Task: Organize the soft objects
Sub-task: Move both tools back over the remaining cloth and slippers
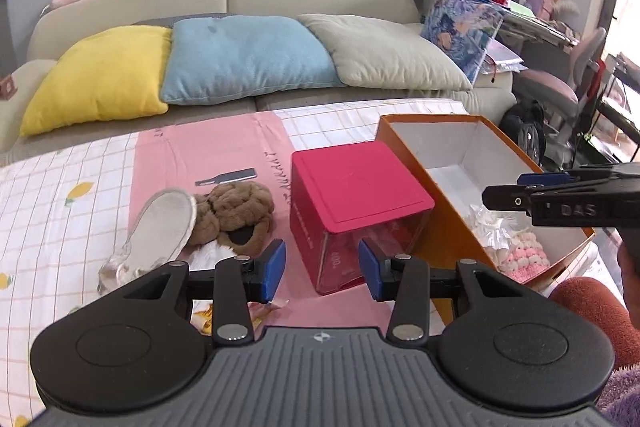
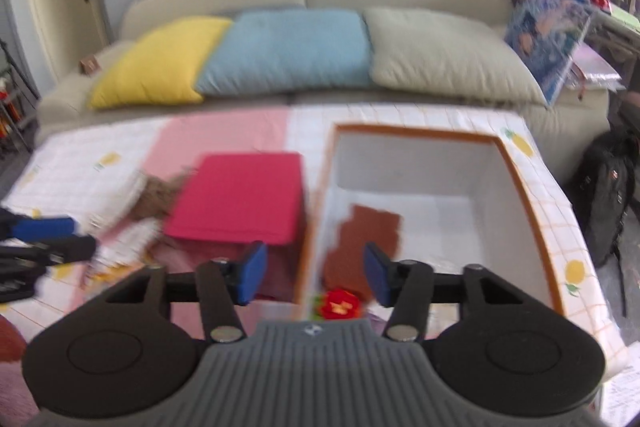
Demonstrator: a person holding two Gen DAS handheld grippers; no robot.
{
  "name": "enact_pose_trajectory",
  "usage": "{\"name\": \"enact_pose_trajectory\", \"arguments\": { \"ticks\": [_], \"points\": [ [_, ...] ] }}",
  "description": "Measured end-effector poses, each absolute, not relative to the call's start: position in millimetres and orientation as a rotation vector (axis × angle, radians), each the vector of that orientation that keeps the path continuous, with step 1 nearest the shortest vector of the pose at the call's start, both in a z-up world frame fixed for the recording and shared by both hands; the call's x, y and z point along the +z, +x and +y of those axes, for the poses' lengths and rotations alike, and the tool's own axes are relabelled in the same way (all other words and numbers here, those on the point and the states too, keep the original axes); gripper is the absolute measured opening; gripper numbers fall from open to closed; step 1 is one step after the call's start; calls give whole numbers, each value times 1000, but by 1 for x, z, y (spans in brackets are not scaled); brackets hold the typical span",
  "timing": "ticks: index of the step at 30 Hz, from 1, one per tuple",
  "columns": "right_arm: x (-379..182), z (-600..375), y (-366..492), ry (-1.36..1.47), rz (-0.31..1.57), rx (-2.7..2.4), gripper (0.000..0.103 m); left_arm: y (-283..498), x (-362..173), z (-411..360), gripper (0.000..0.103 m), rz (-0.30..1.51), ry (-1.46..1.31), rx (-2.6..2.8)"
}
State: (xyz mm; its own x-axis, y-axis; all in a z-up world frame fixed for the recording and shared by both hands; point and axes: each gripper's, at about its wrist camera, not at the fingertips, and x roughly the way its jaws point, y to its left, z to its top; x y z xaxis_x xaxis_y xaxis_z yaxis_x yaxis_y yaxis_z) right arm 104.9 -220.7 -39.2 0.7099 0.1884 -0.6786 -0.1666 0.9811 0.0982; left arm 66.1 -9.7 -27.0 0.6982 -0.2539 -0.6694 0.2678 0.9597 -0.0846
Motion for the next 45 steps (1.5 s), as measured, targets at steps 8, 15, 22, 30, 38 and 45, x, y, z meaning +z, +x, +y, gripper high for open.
{"name": "enact_pose_trajectory", "arguments": {
  "ticks": [8, 15, 22, 30, 38, 45],
  "points": [
    [-51, -148, 102, -19, 831, 362, 72, 64, -41, 28, 51, 840, -45, -230],
    [-77, -96, 109, -144, 896, 400, 72, 62, -64, 63, 51, 897, -170, -178],
    [-95, -78, 123, -157, 874, 370, 72, 68, -79, 81, 51, 893, -230, -138],
    [-119, -60, 146, -158, 988, 424, 70, 77, -94, 96, 51, 914, -266, -108],
    [-141, -51, 155, -181, 1047, 472, 63, 90, -109, 95, 51, 952, -224, -114],
    [-143, -56, 165, -125, 1052, 496, 53, 102, -114, 90, 51, 942, -79, -97]
  ]
}}
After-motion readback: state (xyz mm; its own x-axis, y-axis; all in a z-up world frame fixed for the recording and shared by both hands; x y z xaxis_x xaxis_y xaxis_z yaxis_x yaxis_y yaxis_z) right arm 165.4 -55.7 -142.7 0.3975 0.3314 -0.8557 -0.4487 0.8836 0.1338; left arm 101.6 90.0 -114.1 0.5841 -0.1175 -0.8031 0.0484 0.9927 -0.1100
